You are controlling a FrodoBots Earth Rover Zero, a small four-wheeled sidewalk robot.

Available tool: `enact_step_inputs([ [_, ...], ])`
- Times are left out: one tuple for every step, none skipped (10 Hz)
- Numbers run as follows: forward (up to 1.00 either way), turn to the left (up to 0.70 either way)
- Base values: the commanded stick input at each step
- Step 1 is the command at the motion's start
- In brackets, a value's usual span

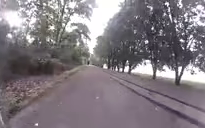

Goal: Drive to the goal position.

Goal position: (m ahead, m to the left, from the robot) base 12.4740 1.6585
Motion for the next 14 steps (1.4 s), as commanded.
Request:
enact_step_inputs([
  [0.7, 0.0],
  [0.7, 0.0],
  [0.7, 0.0],
  [0.7, 0.0],
  [0.7, 0.0],
  [0.7, 0.0],
  [0.7, 0.0],
  [0.7, 0.0],
  [0.7, 0.0],
  [0.7, 0.0],
  [0.7, 0.0],
  [0.7, 0.0],
  [0.7, 0.0],
  [0.7, 0.0],
])
